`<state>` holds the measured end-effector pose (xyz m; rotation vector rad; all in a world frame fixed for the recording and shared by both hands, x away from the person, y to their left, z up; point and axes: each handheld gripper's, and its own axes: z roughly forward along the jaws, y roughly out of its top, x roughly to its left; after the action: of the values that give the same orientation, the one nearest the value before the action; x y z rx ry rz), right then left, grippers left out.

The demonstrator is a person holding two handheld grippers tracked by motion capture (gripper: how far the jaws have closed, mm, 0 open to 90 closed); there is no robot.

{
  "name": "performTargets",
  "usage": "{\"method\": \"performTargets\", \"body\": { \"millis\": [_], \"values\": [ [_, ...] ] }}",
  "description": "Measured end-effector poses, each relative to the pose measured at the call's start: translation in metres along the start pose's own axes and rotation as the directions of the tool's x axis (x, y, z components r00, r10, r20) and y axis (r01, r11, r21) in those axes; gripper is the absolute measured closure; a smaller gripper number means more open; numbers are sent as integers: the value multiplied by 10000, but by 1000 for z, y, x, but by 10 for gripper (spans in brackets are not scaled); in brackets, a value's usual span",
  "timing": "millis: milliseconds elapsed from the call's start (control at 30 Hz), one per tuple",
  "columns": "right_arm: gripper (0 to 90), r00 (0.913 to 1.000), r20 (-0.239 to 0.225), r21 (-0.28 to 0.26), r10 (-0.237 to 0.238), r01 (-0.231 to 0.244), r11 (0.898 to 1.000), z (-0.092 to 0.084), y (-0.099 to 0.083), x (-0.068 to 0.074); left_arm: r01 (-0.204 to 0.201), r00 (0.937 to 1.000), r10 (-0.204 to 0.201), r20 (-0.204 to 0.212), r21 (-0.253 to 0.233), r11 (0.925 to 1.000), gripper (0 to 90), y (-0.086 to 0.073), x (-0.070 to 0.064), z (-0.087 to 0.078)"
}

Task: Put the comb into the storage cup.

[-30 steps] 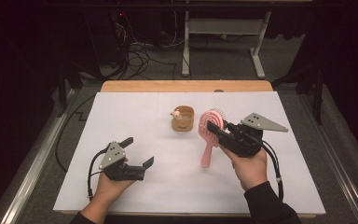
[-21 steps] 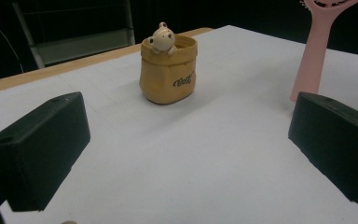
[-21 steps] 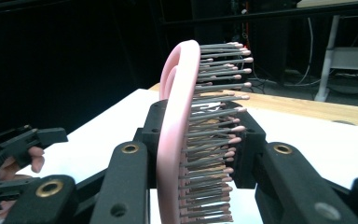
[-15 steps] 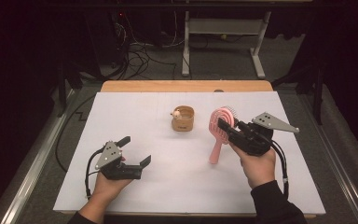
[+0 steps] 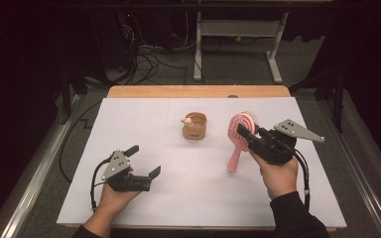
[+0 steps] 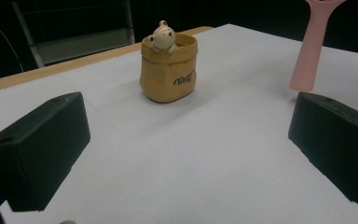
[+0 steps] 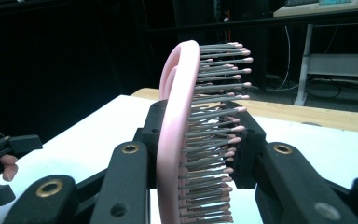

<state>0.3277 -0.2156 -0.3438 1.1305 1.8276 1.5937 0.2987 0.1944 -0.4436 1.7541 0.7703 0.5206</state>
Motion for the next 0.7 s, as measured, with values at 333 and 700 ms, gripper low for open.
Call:
{"method": "performTargets", "body": {
  "millis": [333, 700],
  "values": [
    [665, 10000, -44, -297, -28, 27, 9996, 8, 7, 3, 16, 10000, -16, 5, -11, 10000, 0, 0, 0, 0],
    [664, 9999, -108, -540, 94, -100, 9985, 21, 11, 4, -20, 10000, 20, -34, -16, 10000, 0, 0, -1, -1]
  ]
}}
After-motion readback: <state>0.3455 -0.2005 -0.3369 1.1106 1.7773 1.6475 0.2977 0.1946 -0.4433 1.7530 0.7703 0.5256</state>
